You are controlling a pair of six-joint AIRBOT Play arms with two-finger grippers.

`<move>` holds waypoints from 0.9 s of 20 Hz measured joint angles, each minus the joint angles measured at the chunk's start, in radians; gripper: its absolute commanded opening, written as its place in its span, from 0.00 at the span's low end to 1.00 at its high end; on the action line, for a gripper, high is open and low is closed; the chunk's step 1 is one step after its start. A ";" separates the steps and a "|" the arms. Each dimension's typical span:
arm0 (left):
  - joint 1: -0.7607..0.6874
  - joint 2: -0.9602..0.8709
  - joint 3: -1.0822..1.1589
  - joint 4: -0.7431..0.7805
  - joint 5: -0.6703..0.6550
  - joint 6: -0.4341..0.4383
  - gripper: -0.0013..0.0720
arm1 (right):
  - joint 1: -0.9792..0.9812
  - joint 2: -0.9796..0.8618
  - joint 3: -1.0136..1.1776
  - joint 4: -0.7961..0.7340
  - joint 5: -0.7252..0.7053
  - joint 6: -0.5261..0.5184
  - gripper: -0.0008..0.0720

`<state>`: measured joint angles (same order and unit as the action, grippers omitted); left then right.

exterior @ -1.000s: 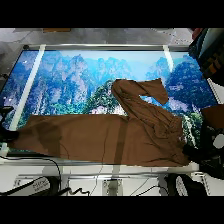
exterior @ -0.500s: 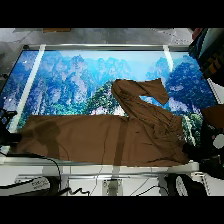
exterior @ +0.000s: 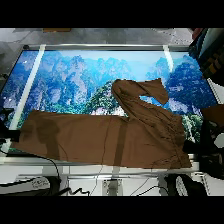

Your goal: Fold the clothes and pants, and hang the long-sleeved shirts on hangers.

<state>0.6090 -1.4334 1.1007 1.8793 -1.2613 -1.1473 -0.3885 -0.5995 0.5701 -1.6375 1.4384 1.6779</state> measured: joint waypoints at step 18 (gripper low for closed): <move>-0.298 -0.002 0.203 -0.671 0.064 -0.031 0.83 | -0.189 -0.546 0.461 0.096 -0.314 -0.201 0.05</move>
<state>0.3107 -1.4357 1.3041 1.2079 -1.1969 -1.1778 -0.5774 -1.1454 1.0313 -1.5414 1.1240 1.4769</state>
